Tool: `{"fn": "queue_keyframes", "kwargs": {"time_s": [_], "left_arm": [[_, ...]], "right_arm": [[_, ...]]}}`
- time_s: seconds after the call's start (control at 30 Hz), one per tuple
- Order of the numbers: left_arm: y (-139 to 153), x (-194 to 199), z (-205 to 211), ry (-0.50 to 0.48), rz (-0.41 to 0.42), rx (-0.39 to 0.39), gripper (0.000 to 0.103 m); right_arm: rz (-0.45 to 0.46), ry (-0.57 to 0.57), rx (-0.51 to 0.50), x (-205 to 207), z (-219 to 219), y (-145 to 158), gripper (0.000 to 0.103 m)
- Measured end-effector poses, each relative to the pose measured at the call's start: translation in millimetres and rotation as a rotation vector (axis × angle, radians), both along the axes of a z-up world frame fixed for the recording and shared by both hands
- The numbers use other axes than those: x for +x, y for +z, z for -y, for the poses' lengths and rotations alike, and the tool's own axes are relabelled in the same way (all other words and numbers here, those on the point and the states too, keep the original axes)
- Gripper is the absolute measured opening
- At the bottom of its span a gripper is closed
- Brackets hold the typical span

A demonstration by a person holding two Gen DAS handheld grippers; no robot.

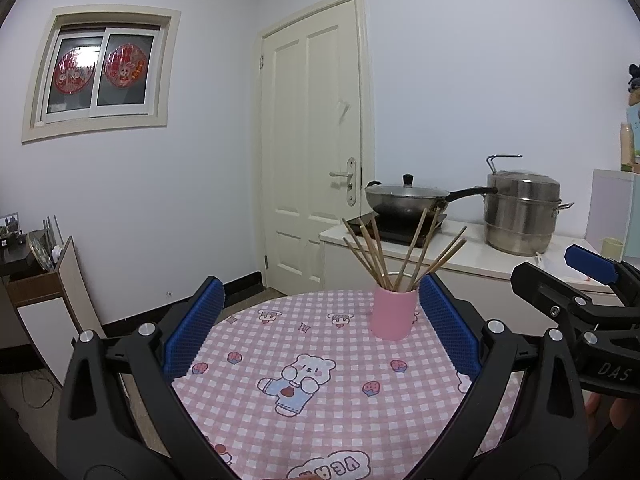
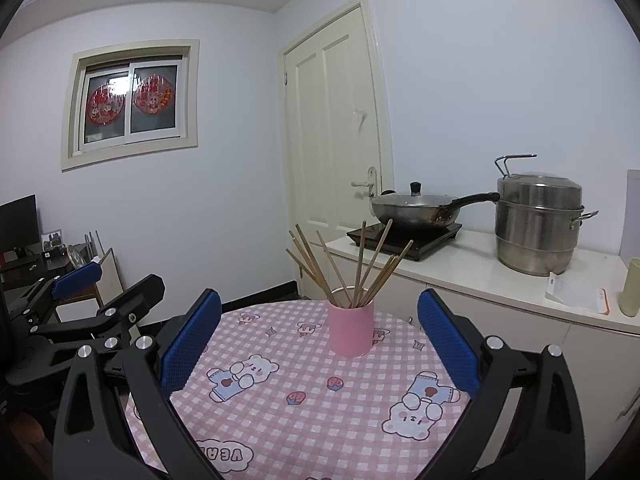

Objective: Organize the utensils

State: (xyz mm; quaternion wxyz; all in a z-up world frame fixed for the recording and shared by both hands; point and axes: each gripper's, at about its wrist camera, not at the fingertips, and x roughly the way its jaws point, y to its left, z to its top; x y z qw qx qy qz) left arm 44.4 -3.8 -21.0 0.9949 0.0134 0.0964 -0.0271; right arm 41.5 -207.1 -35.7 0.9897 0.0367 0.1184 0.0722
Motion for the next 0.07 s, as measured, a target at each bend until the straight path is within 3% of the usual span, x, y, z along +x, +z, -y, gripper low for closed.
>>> {"fn": "queue_keyframes", "kwargs": {"time_s": [0.07], "left_arm": [[-4.0,6.0,0.2,0.003,-0.012,0.003,0.097]], "right_arm": [[-0.012,0.003,-0.002,5.9,-1.0,-3.3,0.095]]}}
